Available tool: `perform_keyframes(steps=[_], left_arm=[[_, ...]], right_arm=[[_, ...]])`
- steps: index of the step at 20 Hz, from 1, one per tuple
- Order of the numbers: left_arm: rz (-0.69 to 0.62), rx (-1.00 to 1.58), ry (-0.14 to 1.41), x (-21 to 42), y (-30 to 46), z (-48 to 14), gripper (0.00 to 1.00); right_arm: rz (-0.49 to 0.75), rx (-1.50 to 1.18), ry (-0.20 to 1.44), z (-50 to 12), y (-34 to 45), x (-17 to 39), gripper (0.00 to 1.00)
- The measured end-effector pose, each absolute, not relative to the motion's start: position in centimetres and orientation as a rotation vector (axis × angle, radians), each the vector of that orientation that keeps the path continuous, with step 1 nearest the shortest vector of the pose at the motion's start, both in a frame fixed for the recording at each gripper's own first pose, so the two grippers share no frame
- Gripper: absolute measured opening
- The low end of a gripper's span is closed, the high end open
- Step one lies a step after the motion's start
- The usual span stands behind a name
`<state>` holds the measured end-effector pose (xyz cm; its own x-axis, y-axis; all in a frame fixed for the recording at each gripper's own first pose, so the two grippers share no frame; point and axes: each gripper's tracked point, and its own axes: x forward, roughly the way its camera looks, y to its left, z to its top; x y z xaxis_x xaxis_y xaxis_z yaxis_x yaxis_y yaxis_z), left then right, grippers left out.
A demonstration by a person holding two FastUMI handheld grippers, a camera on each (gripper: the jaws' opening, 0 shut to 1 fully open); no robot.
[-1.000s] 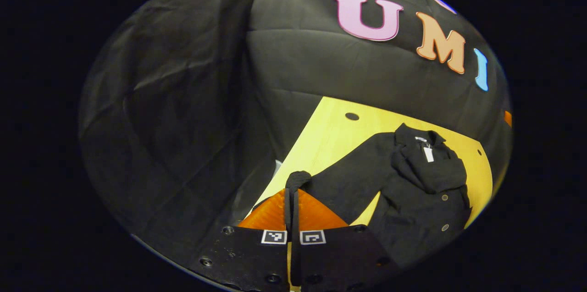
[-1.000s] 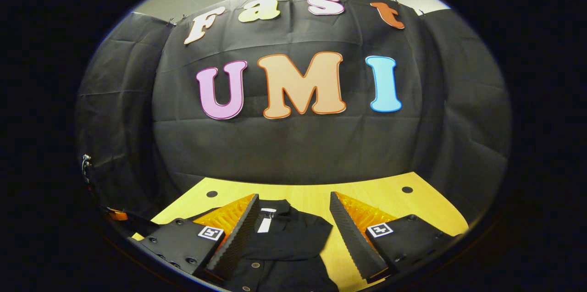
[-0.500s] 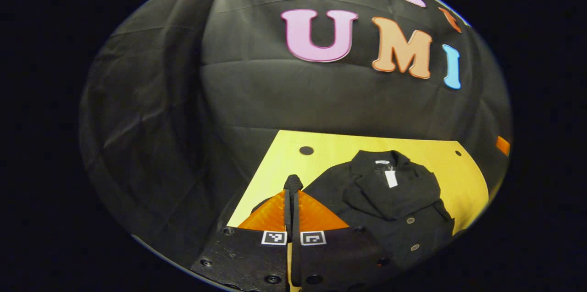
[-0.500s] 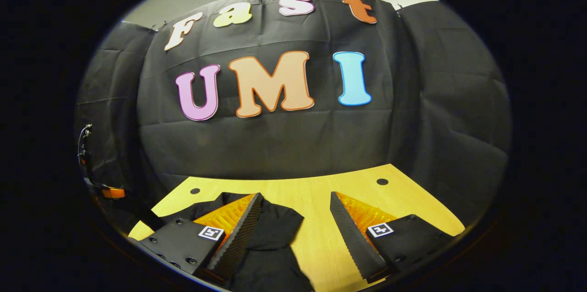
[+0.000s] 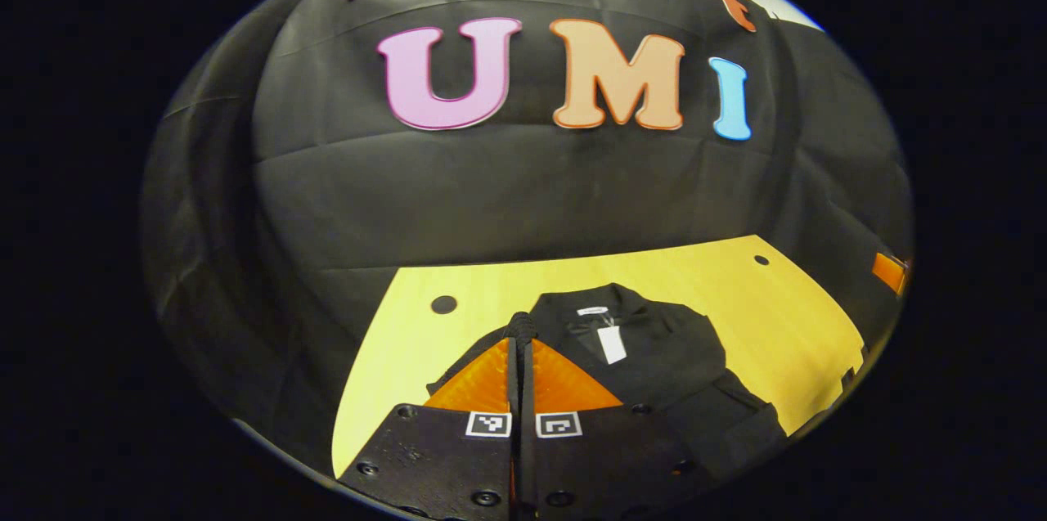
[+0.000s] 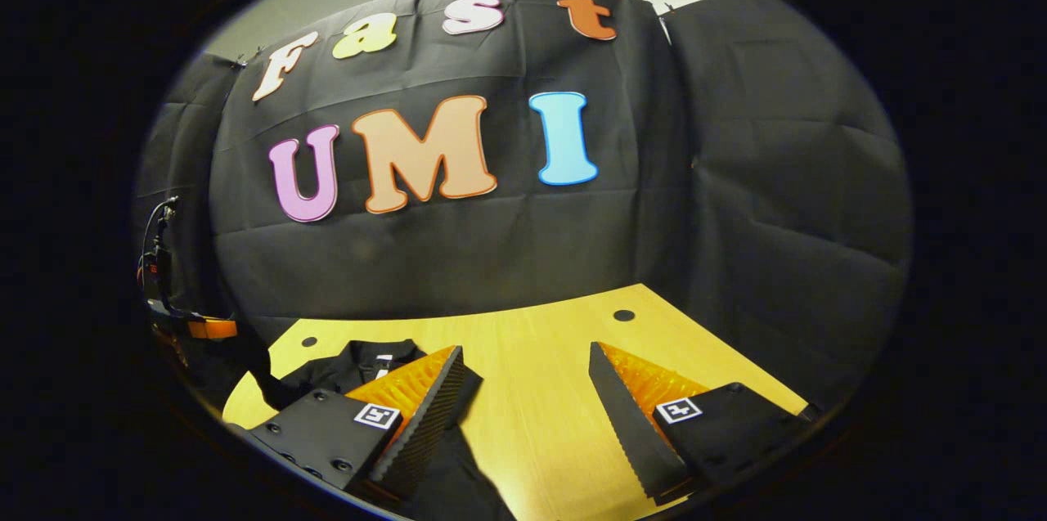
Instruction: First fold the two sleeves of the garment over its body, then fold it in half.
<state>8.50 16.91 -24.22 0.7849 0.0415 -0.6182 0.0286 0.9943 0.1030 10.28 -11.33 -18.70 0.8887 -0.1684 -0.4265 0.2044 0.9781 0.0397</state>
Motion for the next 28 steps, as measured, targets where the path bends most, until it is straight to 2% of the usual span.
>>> perform_keyframes(steps=[11,16,19,22,25,28], left_arm=[[-0.182,0.137,0.752,12.3,5.9,-29.3,0.0],[-0.235,0.179,0.815,12.6,1.7,-32.2,0.0],[-0.232,0.184,0.774,13.8,-0.4,-32.1,0.03],[-0.196,0.17,0.633,15.2,-1.4,-27.8,0.95],[-0.171,0.18,0.54,13.8,-0.8,-23.2,0.94],[-0.077,0.212,0.523,9.6,2.8,-21.1,0.94]], right_arm=[[-0.344,0.081,0.437,-17.6,-18.5,5.6,0.97],[-0.386,0.085,0.445,-17.7,-20.1,3.5,0.97],[-0.39,0.095,0.45,-18.0,-20.6,2.9,0.97],[-0.353,0.103,0.45,-18.2,-20.6,2.6,0.98],[-0.277,0.099,0.454,-18.9,-20.4,3.3,0.98],[-0.164,0.121,0.471,-20.2,-19.3,4.3,0.97]])
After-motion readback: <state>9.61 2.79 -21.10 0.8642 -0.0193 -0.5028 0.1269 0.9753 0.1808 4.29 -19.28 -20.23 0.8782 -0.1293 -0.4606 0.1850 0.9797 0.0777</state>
